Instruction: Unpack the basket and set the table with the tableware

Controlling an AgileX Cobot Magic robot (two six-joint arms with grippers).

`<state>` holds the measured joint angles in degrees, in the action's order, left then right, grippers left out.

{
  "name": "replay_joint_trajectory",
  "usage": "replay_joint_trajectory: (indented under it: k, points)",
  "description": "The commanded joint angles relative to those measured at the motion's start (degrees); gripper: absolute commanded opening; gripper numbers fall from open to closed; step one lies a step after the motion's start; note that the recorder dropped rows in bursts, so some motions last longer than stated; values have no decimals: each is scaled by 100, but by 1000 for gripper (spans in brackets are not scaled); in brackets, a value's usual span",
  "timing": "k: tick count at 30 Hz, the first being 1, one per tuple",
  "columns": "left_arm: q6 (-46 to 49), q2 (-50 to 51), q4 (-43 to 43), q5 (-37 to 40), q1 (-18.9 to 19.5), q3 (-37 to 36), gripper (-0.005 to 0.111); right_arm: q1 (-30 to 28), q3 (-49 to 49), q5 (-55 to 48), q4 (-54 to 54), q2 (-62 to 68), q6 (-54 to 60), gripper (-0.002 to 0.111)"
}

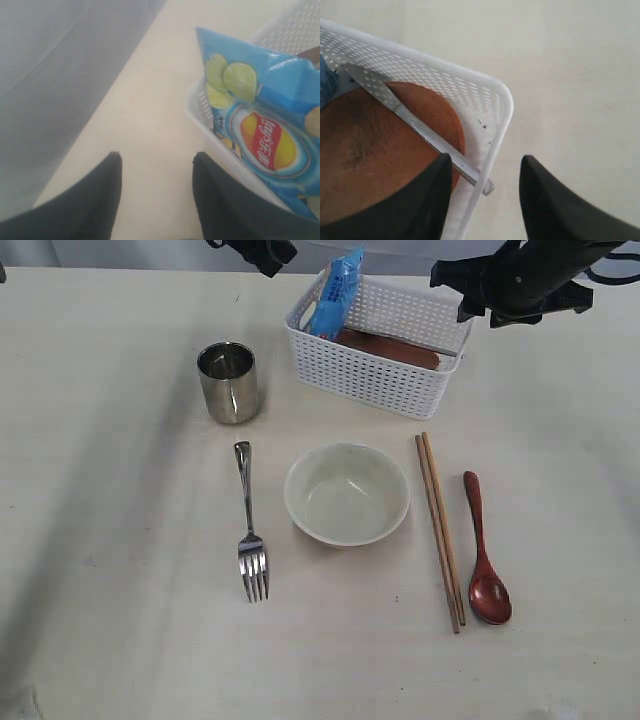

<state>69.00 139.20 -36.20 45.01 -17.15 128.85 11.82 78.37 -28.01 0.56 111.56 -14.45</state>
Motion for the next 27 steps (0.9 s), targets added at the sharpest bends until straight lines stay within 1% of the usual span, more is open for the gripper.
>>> replay_joint_trajectory:
  k: [1,3,5,7,12,13,20,27]
  points:
    - [-49,-21,-69,-4,-19,33,43,-39,15,192,-56,265,-121,42]
    - [-49,-21,-69,-4,-19,33,43,-39,15,297,-56,347,-142,42]
    - [-49,-21,-69,-4,-19,33,43,-39,15,392,-56,387,-143,38]
    - [-49,-21,-69,-4,-19,33,43,-39,15,447,-56,400,-143,29]
    - [-19,-21,-69,12,-19,33,43,-39,15,461,-56,400,-64,3]
    - [-6,-21,-69,12,-19,33,43,-39,15,461,-56,400,-64,0]
    - [-6,-21,-69,37,-19,33,43,-28,15,543,-56,400,-64,0]
    - [62,-33,-69,17,-19,33,43,33,15,817,287,400,-80,0]
